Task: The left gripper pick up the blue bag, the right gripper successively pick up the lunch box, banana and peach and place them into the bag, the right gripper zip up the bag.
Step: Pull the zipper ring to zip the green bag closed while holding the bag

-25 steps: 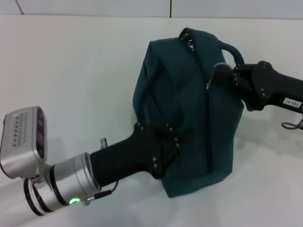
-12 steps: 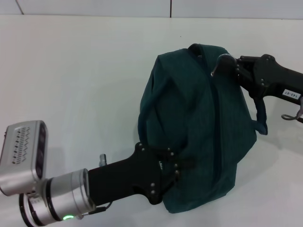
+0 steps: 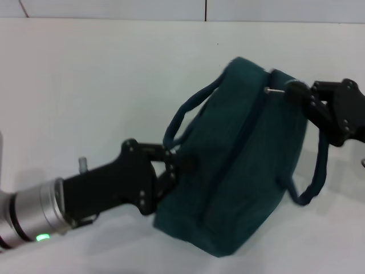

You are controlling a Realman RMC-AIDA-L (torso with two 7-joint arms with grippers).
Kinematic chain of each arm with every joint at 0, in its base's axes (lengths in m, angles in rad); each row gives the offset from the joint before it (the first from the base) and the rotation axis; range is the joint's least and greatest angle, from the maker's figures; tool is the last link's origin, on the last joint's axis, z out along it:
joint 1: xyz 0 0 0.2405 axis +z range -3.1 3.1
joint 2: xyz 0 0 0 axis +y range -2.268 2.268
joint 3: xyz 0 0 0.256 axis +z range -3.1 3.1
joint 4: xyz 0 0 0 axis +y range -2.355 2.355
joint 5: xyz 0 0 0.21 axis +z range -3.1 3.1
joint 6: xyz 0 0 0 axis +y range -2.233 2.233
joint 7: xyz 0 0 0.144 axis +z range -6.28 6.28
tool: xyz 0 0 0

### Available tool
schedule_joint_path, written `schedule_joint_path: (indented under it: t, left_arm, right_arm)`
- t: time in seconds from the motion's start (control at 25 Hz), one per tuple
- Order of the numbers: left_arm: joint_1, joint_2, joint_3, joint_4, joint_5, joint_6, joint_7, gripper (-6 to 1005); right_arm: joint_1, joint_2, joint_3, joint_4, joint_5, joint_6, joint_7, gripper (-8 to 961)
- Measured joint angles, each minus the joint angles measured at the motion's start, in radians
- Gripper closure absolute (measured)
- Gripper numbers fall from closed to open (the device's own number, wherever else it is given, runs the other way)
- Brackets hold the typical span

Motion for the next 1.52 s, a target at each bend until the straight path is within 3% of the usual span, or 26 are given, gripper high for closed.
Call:
schedule_joint_path:
  t: [0.24, 0.56, 0.8, 1.0, 1.16, 1.28, 1.4, 1.52]
  left_arm:
    - [0.002, 0.010, -0.001, 0.097, -0.021, -0.040, -0.082, 949]
    - [-0.001, 0.014, -0.002, 0.101, -0.022, -0.073, -0.090, 948]
    - [0.008, 0.010, -0.003, 0.101, -0.053, -0.073, -0.109, 948]
    - [0.020, 0.018, -0.004, 0.153, -0.140, -0.067, -0.288, 926]
    - [0.034, 0.048, -0.003, 0.308, -0.180, -0.064, -0.547, 882]
    - [0.041, 0.057, -0.002, 0.465, -0.164, -0.074, -0.707, 795]
    - [0.037, 0.049, 0.003, 0.632, -0.119, -0.112, -0.844, 707]
    - [-0.006, 0.026, 0.020, 0.791, 0.021, -0.166, -1.015, 632]
  right_arm:
    - [-0.027, -0.003, 0.002, -0.001, 0.029, -0.006, -0.024, 942]
    - [-0.029, -0.005, 0.016, 0.001, 0.072, 0.126, -0.025, 942]
    - [-0.026, -0.005, 0.013, 0.003, 0.075, 0.136, -0.026, 942]
    - [-0.036, -0.004, 0.014, 0.007, 0.076, 0.089, -0.026, 943]
    - [-0.041, -0.002, 0.001, 0.015, 0.070, 0.076, -0.027, 943]
    - [-0.041, -0.001, -0.004, 0.035, 0.066, 0.074, -0.042, 943]
    - [-0.041, -0.001, -0.010, 0.047, 0.066, 0.073, -0.050, 943]
    - [-0.043, 0.000, -0.011, 0.049, 0.065, 0.065, -0.050, 943]
